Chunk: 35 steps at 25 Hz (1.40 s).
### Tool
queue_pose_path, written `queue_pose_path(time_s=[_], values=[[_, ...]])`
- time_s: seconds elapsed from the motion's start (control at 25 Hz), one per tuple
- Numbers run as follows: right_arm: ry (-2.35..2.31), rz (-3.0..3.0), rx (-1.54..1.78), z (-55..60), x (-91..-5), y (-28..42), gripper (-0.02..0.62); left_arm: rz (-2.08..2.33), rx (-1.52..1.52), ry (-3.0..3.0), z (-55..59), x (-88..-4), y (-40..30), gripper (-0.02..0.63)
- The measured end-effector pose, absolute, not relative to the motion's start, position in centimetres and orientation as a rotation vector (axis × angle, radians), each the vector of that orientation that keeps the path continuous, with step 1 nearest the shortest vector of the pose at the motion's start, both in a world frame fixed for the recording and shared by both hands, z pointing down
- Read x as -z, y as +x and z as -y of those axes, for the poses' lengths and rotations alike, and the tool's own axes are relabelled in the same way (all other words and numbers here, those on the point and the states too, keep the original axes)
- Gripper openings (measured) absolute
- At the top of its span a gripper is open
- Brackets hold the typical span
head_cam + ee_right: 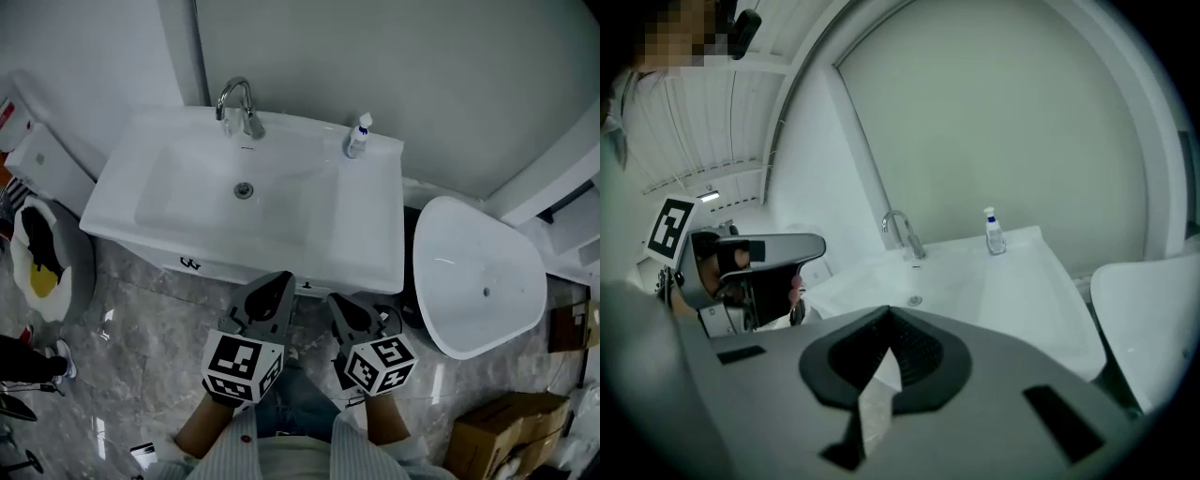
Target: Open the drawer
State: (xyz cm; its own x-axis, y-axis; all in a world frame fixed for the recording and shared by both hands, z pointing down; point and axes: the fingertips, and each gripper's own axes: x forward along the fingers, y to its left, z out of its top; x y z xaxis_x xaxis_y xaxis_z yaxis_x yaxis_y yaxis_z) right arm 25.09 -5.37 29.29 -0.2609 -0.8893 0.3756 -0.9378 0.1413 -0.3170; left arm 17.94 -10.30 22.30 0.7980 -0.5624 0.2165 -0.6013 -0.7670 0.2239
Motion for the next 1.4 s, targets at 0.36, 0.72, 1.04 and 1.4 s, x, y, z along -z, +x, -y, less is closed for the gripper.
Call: queue_pose_path(time_s=[0.36,0.72,1.04,1.4], values=[[1.79,2.31,-0.756,5.8,-30.3,23.0,0.009,0.952,-0.207,2.659,9.7,-24.0,15.2,0.017],[1.813,2.272,-0.75,4.2,-31.7,21.7,0.009,0.98,-0.202,2.616,7.6,-25.9,12.0,0.017],[1.804,2.264,-0.746,3.5,-33.7,20.9,0.009,0.986,-0.214,2.593,6.1,-28.7,11.7,0.017],[1.71,2.255,-0.778,4.1,-39.1,21.5,0.009,1.064,-0.214,2.526,6.7,-32.8,11.3,0.017]])
